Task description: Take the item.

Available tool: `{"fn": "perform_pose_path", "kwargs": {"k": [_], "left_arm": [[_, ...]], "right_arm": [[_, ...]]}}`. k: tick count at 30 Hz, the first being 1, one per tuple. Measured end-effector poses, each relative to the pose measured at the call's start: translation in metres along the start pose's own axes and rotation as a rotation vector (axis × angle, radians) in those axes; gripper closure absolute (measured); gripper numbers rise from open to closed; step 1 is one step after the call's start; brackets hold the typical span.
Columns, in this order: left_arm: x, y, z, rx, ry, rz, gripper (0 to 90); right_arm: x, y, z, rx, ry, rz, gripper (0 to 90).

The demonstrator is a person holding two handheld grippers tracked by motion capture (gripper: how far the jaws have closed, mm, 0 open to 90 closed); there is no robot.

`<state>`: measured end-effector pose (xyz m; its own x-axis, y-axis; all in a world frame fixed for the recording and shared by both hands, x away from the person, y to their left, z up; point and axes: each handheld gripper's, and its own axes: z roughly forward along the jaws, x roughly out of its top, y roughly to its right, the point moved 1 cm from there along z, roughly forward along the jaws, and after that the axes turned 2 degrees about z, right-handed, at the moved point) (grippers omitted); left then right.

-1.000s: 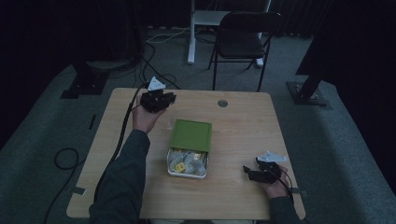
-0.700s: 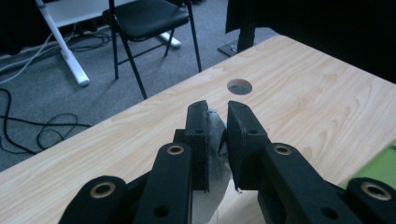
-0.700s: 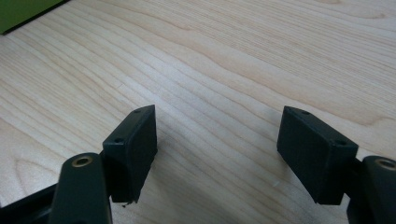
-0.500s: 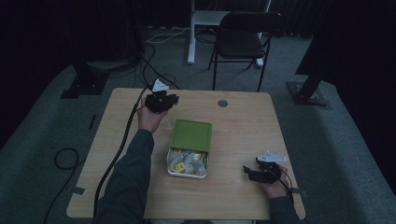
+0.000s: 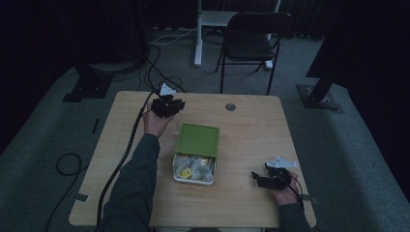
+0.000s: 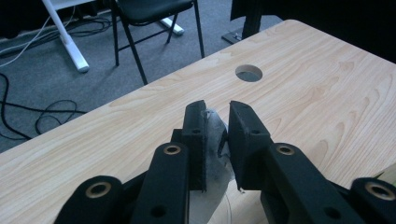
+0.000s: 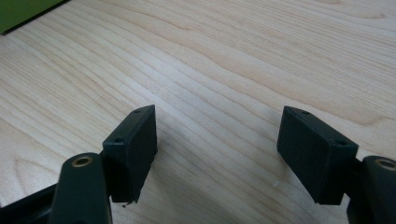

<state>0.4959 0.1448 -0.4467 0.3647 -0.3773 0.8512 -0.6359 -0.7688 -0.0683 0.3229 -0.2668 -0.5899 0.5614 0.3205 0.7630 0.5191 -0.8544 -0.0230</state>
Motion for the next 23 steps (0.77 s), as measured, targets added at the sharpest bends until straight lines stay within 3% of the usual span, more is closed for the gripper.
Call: {"fn": "perform_pose_path", "kwargs": {"k": [6,23], "left_arm": [[-0.003,0.001,0.003,-0.008,-0.014,0.004,66.5],[-0.007,0.002,-0.027,0.021,-0.028,0.046,62.3]], "right_arm": [[0.0,0.0,0.0,0.0,0.0,0.001,28.2],[0.0,0.0,0.0,0.0,0.0,0.0,28.2]]}}
